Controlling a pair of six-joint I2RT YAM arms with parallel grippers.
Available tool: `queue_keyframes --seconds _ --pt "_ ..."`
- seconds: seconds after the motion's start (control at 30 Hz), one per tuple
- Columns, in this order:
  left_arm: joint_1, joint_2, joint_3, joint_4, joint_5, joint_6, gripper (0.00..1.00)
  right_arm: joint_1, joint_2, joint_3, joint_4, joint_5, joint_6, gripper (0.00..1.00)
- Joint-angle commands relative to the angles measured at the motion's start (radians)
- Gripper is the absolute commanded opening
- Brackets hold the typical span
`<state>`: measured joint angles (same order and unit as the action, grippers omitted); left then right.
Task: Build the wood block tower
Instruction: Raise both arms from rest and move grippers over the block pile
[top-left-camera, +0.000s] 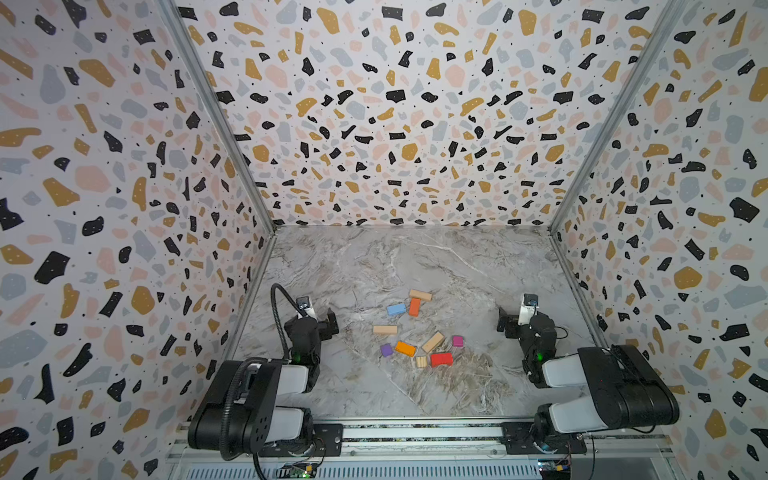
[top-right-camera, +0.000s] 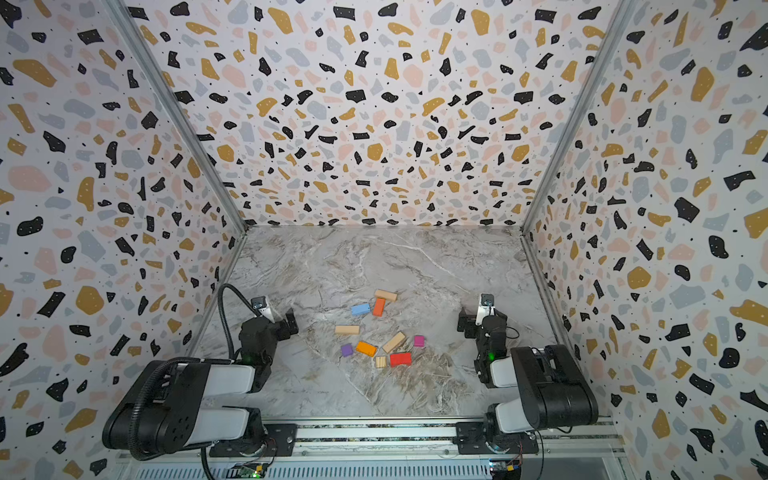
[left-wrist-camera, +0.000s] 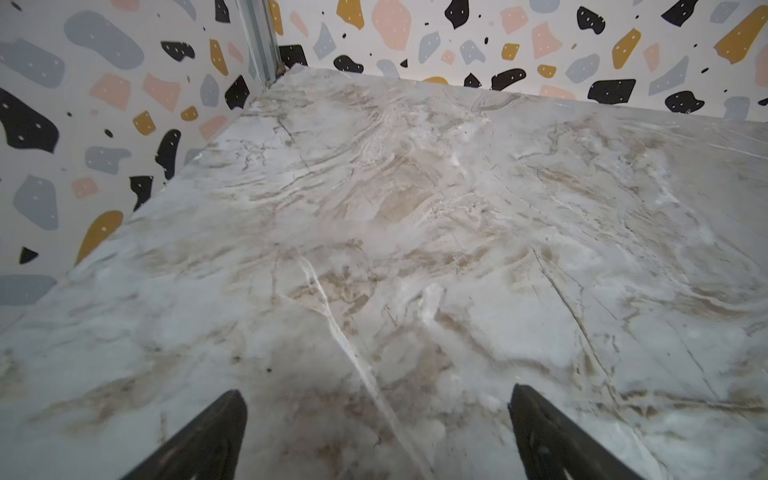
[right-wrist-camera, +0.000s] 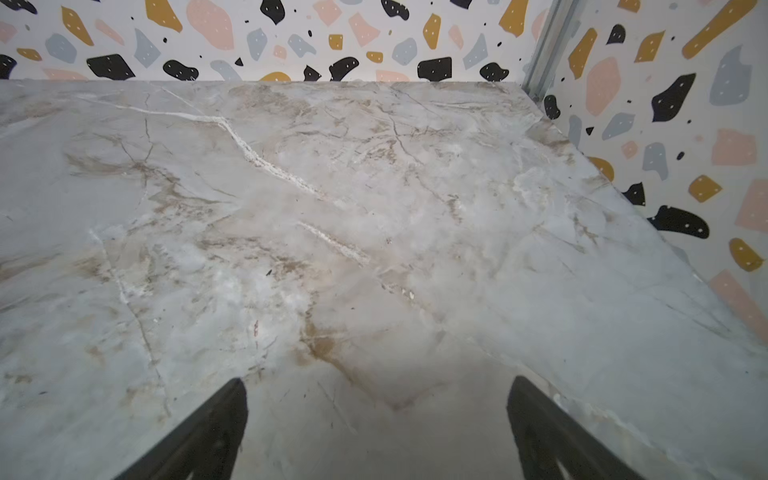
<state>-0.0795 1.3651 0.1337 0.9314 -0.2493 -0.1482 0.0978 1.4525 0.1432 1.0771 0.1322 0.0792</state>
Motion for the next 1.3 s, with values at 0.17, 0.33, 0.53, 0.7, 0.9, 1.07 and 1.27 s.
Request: queue_keyframes --seconds 0.17,0.33,0.53,0.7,0.9,1.07,1.27 --pt "0.013 0.047 0.043 0.274 -0.073 0.128 1.00 0.008 0.042 0.050 0.205 0.044 -0.065 0.99" --pt "0.012 0.047 0.044 0.273 -0.073 0.127 1.00 0.008 0.044 0.050 0.202 0.044 -0.064 0.99" --pt "0.012 0.048 0.044 0.274 -0.071 0.129 1.00 0.008 0.042 0.050 0.204 0.044 -0.064 0.99" --pt "0.012 0.048 0.046 0.270 -0.069 0.128 1.00 0.008 0.043 0.050 0.204 0.045 -0.064 0.99" --pt "0.012 0.049 0.043 0.278 -0.069 0.130 1.00 0.008 0.042 0.049 0.204 0.044 -0.067 0.99" --pt "0.012 0.027 0.038 0.265 0.012 0.159 1.00 0.014 0.025 0.045 0.209 0.047 -0.078 0.99" --pt "-0.033 -0.069 0.138 0.038 -0.120 0.159 1.00 0.069 -0.155 0.208 -0.201 0.091 -0.110 0.99"
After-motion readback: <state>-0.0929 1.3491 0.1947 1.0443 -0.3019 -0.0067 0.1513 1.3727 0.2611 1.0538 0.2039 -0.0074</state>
